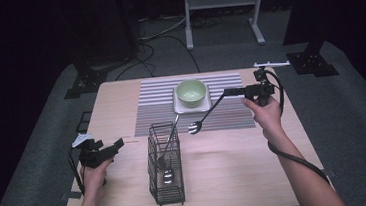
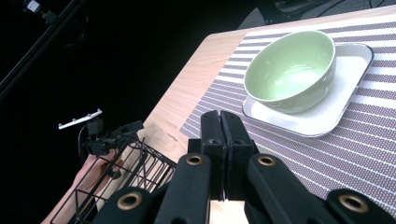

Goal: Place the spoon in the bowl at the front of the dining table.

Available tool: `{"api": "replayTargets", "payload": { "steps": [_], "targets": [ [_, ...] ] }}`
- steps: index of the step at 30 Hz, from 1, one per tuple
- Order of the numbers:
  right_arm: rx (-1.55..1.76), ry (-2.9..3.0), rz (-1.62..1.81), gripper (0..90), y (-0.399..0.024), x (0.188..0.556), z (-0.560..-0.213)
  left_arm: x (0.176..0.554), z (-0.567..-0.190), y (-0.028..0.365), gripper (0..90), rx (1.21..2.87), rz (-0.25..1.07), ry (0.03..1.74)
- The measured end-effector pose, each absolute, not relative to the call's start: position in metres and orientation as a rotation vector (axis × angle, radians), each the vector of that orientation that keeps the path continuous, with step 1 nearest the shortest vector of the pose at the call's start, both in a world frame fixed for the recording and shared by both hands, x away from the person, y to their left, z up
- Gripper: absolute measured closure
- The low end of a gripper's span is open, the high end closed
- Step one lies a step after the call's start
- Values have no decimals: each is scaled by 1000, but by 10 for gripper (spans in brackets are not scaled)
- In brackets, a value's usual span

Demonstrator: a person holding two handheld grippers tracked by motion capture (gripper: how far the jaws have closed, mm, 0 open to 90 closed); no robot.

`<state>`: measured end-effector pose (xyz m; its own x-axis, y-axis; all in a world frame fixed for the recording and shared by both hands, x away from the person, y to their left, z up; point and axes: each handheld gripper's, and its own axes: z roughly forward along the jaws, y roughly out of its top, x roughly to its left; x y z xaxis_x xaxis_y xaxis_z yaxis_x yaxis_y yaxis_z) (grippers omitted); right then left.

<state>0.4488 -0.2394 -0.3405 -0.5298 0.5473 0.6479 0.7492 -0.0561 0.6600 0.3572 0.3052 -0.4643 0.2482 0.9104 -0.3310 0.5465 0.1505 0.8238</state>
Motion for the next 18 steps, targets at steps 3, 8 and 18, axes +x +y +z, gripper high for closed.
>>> {"api": "replayTargets", "payload": {
  "steps": [3, 8, 18],
  "targets": [
    [-1421, -2020, -1630, 890, -238, 451, -340, 357, -464, 305, 0, 1520, 458, 1420],
    [-1437, -2020, -1630, 890, -236, 457, -341, 357, -464, 305, 0, 1516, 455, 1421],
    [-1462, -2011, -1634, 890, -232, 466, -340, 357, -464, 306, 0, 1509, 455, 1422]
  ]
}}
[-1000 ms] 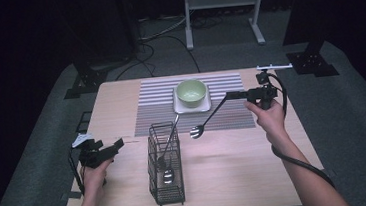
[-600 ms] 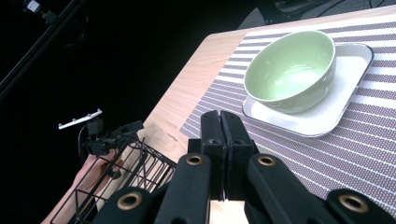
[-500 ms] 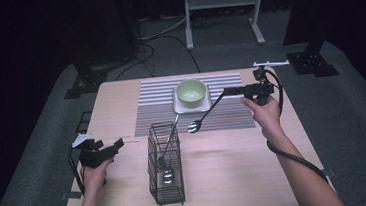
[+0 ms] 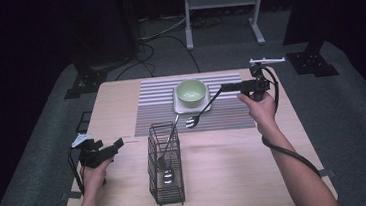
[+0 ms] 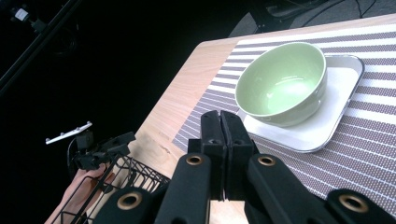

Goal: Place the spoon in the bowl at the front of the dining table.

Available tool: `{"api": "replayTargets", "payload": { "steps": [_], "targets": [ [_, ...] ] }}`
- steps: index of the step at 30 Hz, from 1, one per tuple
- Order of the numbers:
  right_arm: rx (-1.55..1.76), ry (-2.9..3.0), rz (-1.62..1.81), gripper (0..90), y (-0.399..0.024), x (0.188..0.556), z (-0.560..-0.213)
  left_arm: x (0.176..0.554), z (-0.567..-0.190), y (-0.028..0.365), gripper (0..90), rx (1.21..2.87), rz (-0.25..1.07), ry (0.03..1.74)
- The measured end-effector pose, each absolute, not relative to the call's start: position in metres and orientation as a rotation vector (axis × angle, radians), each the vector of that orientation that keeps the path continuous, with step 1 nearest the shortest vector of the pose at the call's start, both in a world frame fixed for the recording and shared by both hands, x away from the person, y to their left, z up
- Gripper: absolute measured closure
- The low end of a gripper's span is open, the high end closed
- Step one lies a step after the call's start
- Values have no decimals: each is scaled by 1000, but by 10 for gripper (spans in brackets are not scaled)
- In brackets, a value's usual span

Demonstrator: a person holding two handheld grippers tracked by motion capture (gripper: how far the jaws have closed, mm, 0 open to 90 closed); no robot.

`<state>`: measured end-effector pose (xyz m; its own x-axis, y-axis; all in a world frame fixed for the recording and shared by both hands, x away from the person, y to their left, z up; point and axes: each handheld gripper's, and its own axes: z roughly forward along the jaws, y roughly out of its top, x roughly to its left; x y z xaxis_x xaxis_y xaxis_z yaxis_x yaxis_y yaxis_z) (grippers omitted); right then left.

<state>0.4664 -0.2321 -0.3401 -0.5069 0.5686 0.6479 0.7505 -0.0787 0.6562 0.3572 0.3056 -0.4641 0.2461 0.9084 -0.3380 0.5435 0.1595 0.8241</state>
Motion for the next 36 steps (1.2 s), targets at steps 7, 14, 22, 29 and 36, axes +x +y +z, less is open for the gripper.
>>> {"api": "replayTargets", "payload": {
  "steps": [7, 14, 22, 29, 36],
  "targets": [
    [-1479, -2009, -1638, 890, -231, 473, -338, 357, -464, 306, 0, 1510, 454, 1422],
    [-1500, -2005, -1632, 890, -230, 479, -338, 357, -464, 306, 0, 1511, 452, 1421],
    [-1522, -2002, -1635, 890, -228, 485, -335, 356, -463, 306, 0, 1514, 454, 1419],
    [-1540, -2005, -1632, 890, -226, 489, -335, 356, -463, 306, 0, 1512, 454, 1420],
    [-1571, -2000, -1637, 890, -228, 493, -333, 356, -463, 307, 0, 1508, 457, 1420]
  ]
}}
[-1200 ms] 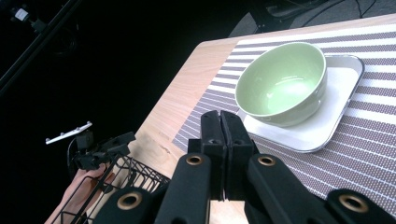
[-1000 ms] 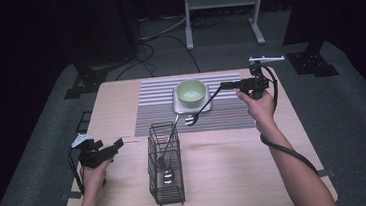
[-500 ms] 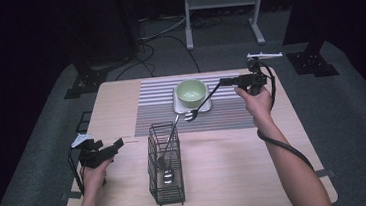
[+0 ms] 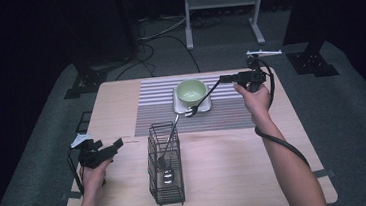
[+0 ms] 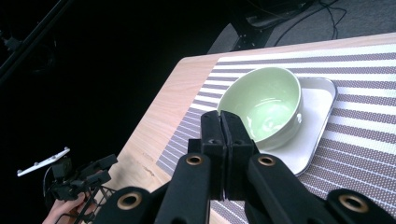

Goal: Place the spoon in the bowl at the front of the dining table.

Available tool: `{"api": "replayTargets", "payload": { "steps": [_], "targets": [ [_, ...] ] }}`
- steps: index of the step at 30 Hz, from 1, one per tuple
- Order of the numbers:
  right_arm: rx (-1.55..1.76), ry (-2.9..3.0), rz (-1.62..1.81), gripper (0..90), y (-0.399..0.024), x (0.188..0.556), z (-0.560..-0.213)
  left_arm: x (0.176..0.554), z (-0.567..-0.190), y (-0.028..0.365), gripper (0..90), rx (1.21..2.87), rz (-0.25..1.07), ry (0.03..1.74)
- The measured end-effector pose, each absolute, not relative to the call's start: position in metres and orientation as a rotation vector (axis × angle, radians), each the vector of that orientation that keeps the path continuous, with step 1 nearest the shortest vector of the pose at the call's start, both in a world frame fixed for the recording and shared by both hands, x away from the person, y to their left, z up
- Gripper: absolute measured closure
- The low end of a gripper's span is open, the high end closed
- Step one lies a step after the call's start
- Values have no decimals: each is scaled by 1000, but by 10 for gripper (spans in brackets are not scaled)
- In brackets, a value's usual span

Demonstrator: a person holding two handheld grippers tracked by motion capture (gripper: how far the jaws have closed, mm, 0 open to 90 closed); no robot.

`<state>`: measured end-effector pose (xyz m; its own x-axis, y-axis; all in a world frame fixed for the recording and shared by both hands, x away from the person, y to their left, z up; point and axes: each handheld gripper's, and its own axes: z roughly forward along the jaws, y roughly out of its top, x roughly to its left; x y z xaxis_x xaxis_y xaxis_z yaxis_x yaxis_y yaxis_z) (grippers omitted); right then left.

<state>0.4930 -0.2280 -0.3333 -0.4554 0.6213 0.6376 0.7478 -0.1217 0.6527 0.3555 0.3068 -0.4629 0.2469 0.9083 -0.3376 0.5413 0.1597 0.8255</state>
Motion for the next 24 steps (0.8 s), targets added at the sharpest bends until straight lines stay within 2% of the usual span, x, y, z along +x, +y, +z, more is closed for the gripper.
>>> {"api": "replayTargets", "payload": {
  "steps": [24],
  "targets": [
    [-1677, -1939, -1676, 890, -230, 515, -325, 355, -462, 305, 0, 1514, 462, 1415]
  ]
}}
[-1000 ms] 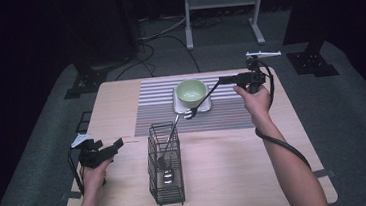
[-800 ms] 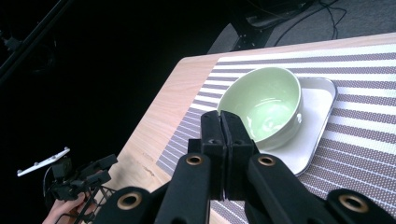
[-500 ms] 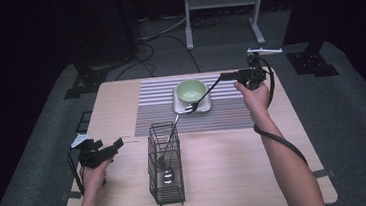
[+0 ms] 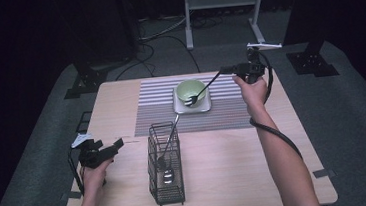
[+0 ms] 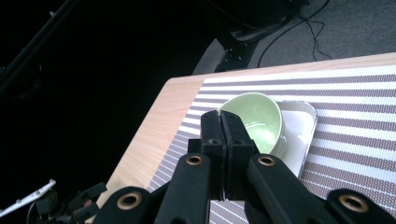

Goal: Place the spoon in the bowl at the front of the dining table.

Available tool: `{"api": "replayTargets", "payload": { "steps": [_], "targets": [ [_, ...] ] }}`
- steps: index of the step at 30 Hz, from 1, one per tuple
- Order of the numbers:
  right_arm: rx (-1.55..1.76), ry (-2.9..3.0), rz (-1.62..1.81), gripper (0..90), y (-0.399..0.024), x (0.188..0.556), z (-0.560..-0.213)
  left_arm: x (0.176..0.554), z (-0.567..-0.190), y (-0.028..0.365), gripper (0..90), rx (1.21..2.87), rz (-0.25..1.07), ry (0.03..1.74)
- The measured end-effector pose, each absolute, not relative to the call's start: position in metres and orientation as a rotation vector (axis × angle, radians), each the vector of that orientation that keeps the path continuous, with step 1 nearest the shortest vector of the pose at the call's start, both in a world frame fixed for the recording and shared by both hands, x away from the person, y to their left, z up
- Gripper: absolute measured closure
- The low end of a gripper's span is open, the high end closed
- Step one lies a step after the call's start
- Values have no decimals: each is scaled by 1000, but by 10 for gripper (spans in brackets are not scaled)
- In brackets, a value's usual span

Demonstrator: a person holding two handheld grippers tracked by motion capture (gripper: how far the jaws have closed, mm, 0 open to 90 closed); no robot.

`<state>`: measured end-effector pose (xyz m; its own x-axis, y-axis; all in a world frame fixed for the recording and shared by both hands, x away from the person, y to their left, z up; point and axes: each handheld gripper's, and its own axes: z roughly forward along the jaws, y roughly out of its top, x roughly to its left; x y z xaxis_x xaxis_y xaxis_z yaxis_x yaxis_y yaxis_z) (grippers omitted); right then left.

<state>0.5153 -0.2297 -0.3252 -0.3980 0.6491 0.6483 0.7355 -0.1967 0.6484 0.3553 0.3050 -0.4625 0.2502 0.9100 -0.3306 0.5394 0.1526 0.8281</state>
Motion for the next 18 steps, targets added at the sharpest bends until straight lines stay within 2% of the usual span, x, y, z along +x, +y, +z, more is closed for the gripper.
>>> {"api": "replayTargets", "payload": {
  "steps": [18],
  "targets": [
    [-1813, -1866, -1676, 889, -240, 533, -333, 354, -463, 305, 0, 1510, 460, 1417]
  ]
}}
